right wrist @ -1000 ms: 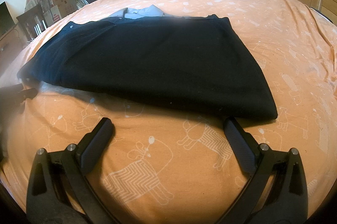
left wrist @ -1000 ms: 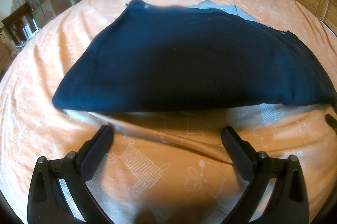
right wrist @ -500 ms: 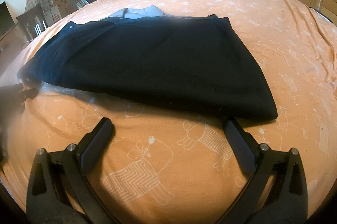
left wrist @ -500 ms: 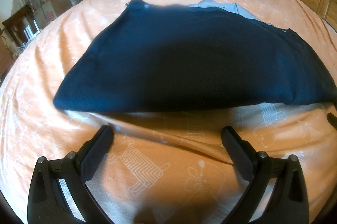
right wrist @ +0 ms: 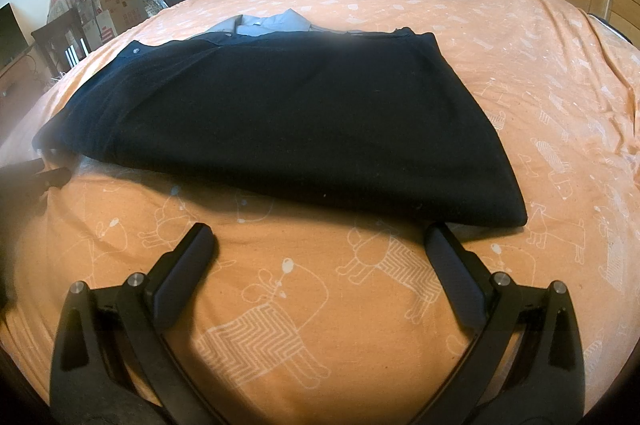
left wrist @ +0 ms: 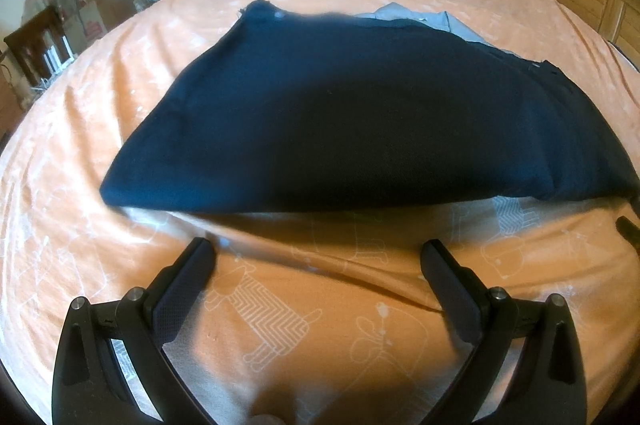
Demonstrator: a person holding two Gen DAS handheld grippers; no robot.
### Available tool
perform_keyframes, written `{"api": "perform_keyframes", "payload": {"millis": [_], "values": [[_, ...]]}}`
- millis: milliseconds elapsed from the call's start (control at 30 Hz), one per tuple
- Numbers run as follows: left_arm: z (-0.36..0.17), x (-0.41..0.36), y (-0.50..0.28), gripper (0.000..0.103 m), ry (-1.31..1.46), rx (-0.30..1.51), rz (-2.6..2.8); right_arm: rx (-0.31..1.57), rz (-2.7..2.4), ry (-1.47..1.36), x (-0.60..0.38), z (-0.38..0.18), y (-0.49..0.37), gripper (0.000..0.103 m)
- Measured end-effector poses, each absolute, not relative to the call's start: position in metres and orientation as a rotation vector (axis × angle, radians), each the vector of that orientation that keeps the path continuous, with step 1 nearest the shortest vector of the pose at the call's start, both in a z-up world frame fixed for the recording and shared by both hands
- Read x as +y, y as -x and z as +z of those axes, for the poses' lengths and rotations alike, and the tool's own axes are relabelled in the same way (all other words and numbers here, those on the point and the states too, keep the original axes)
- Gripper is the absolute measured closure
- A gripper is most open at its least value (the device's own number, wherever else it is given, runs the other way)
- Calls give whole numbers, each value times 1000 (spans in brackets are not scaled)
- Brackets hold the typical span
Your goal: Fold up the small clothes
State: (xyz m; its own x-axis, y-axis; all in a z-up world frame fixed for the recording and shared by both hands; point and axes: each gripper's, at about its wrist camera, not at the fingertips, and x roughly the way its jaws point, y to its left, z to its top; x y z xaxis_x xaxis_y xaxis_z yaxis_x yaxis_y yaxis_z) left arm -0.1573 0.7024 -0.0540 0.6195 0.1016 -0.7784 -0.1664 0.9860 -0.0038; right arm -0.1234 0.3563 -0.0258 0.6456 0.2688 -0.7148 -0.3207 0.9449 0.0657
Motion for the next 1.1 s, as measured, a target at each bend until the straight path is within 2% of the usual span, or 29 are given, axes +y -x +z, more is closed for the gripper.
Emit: {"api": "perform_keyframes", "payload": {"millis": [1100], "values": [[-56, 699, 161, 0, 56, 861, 174, 802, 335, 69, 356, -26, 123, 0]]}}
